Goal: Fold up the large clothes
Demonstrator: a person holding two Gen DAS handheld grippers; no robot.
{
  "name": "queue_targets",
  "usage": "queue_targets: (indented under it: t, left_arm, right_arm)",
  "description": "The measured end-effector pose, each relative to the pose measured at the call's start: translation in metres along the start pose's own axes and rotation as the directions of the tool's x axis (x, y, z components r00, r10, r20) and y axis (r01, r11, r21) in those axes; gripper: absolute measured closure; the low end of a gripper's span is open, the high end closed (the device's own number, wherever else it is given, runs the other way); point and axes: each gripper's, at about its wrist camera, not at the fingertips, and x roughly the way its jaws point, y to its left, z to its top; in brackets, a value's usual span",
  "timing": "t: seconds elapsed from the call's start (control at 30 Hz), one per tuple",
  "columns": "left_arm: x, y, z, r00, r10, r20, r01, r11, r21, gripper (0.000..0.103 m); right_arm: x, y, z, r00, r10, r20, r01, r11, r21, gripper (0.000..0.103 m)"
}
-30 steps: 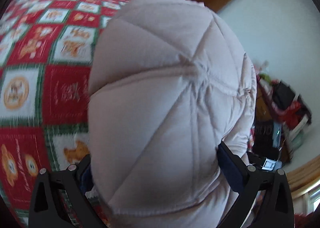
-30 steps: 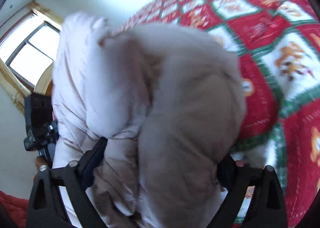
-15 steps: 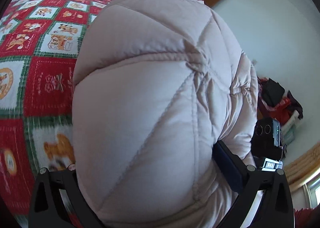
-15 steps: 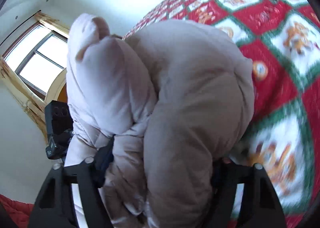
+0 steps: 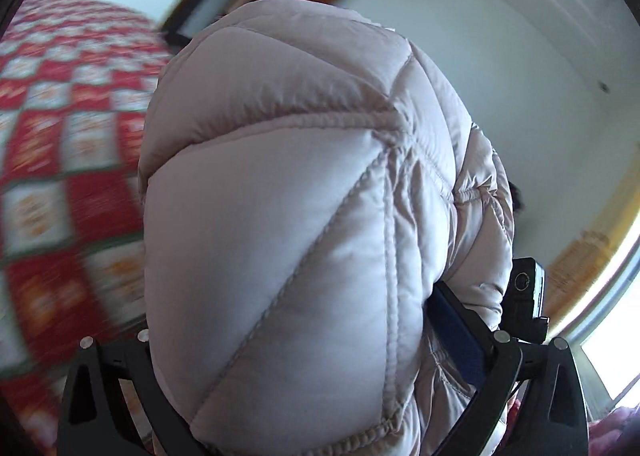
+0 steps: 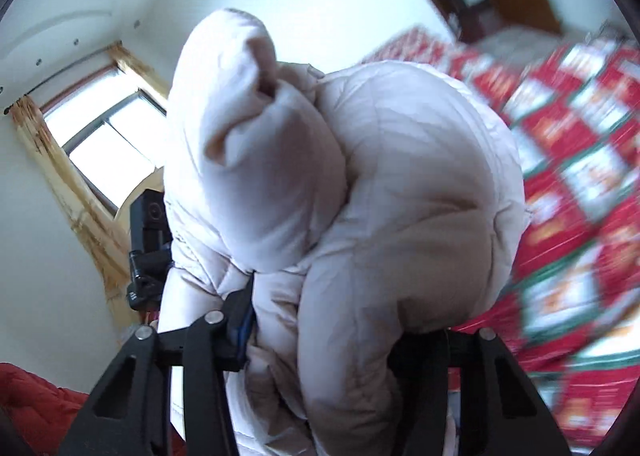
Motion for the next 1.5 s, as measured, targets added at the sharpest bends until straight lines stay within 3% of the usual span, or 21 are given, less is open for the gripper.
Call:
queue_targets:
  t: [0.1, 0.17, 0.27, 0.33, 0.47, 0.53, 0.7, 0.8, 0.9, 1.0, 1.1, 1.2, 1.27, 1.3, 1.33, 1.4, 1.47, 1.5]
  left_arm:
    - [0.055, -0.022, 0.018, 0.997, -0.069, -0.042, 0.071, 0.997, 0.03, 0.002]
    - [0.105, -0.03, 0.025, 0.995, -0.073, -0.07, 0.076, 0.996, 0.04, 0.002]
    - [0.169, -0.025, 0.029, 0.993, -0.014, -0.114, 0.019, 0.999, 0.04, 0.002]
    - [0.205, -0.019, 0.027, 0.987, 0.069, -0.144, -0.062, 0.997, 0.052, 0.002]
    - [0.244, -0.01, 0.028, 0.947, 0.272, -0.169, -0.254, 0.96, 0.118, 0.001]
    - [0.256, 0.0, 0.035, 0.914, 0.366, -0.173, -0.348, 0.929, 0.125, 0.001]
    - [0.28, 0.012, 0.039, 0.853, 0.501, -0.145, -0.481, 0.863, 0.151, 0.001]
    - [0.287, -0.007, 0.017, 0.812, 0.575, -0.095, -0.545, 0.807, 0.228, 0.001]
    - [0.295, -0.008, 0.011, 0.785, 0.618, -0.044, -0.582, 0.76, 0.289, 0.0]
    - [0.306, 0.011, 0.021, 0.777, 0.629, -0.037, -0.591, 0.748, 0.302, 0.0]
    - [0.304, 0.006, 0.016, 0.775, 0.631, -0.034, -0.59, 0.743, 0.315, 0.001]
    - [0.308, 0.011, 0.021, 0.775, 0.631, -0.038, -0.59, 0.744, 0.312, 0.001]
    - [0.305, 0.004, 0.018, 0.777, 0.628, -0.041, -0.589, 0.749, 0.304, 0.001]
    - [0.305, 0.002, 0.018, 0.777, 0.628, -0.04, -0.59, 0.748, 0.304, 0.001]
    - [0.305, 0.001, 0.017, 0.776, 0.63, -0.037, -0.591, 0.746, 0.305, 0.001]
    - [0.305, 0.0, 0.017, 0.775, 0.631, -0.036, -0.592, 0.745, 0.307, 0.001]
    - [0.304, 0.0, 0.017, 0.776, 0.63, -0.038, -0.591, 0.747, 0.305, 0.001]
    - [0.303, 0.0, 0.016, 0.776, 0.629, -0.038, -0.591, 0.747, 0.305, 0.0]
  right_arm:
    - [-0.053, -0.022, 0.021, 0.993, -0.09, 0.077, 0.091, 0.996, -0.008, 0.052]
    - [-0.073, -0.051, 0.03, 0.983, -0.152, 0.104, 0.149, 0.988, 0.034, 0.052]
    - [-0.088, -0.106, 0.039, 0.965, -0.239, 0.109, 0.229, 0.969, 0.096, 0.052]
    - [-0.088, -0.145, 0.042, 0.961, -0.262, 0.089, 0.247, 0.957, 0.154, 0.052]
    - [-0.072, -0.211, 0.043, 0.963, -0.263, 0.062, 0.241, 0.94, 0.243, 0.052]
    - [-0.063, -0.232, 0.043, 0.959, -0.281, 0.045, 0.26, 0.929, 0.262, 0.052]
    - [-0.047, -0.27, 0.039, 0.963, -0.264, 0.054, 0.233, 0.917, 0.325, 0.045]
    - [-0.05, -0.26, 0.035, 0.959, -0.279, 0.052, 0.25, 0.918, 0.309, 0.045]
    - [-0.048, -0.261, 0.039, 0.953, -0.299, 0.048, 0.27, 0.91, 0.314, 0.044]
    - [-0.063, -0.254, 0.028, 0.941, -0.331, 0.072, 0.292, 0.9, 0.323, 0.038]
    - [-0.074, -0.253, 0.02, 0.925, -0.374, 0.068, 0.332, 0.881, 0.337, 0.032]
    - [-0.106, -0.232, 0.018, 0.89, -0.446, 0.094, 0.397, 0.86, 0.32, 0.031]
    - [-0.136, -0.201, 0.019, 0.829, -0.535, 0.161, 0.486, 0.833, 0.265, 0.032]
    - [-0.147, -0.183, 0.019, 0.791, -0.58, 0.193, 0.541, 0.811, 0.223, 0.041]
    - [-0.152, -0.169, 0.021, 0.768, -0.606, 0.206, 0.58, 0.795, 0.176, 0.061]
    - [-0.145, -0.15, 0.032, 0.769, -0.609, 0.192, 0.601, 0.792, 0.106, 0.08]
    - [-0.122, -0.142, 0.038, 0.766, -0.622, 0.162, 0.624, 0.78, 0.045, 0.08]
    - [-0.107, -0.145, 0.042, 0.753, -0.64, 0.156, 0.644, 0.765, 0.03, 0.08]
